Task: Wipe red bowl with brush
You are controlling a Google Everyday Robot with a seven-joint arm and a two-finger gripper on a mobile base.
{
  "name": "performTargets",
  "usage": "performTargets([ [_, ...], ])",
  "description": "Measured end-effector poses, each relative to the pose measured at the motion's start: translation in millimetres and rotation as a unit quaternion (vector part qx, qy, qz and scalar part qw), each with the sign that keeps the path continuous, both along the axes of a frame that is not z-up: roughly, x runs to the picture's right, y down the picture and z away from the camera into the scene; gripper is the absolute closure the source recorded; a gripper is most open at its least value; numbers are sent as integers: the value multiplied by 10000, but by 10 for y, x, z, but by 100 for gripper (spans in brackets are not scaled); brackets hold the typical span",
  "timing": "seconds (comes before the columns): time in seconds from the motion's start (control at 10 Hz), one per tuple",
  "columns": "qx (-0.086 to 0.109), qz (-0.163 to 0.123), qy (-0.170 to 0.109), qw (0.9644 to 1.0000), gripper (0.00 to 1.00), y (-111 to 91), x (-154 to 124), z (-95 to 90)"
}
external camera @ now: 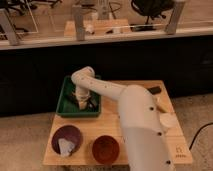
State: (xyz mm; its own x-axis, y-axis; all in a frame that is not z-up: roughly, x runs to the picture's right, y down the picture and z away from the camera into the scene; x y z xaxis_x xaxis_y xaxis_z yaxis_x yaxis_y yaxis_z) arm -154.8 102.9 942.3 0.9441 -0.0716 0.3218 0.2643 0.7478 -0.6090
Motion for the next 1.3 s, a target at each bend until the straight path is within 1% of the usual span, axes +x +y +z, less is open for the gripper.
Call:
performTargets([
  [0.1,-18,207,-79,9998,100,-63,86,-42],
  [0.3,12,567,-263,9980,100,-275,223,-223],
  [0.5,114,912,-454,9947,100,-566,432,-513],
  [0.7,199,1241,-725,9894,100,-802,622,-798],
  [0.9,177,1676,-1135,9791,100,-928,822,-1010],
  [1.0,146,1923,-1409,9711,100,-989,926,-1157],
  [1.1,91,2148,-1660,9624,100,-1004,1034,-1312],
  [1.2,-14,2358,-1880,9535,100,-957,1131,-1465],
  [1.3,-112,2498,-2048,9463,100,-886,1185,-1614],
])
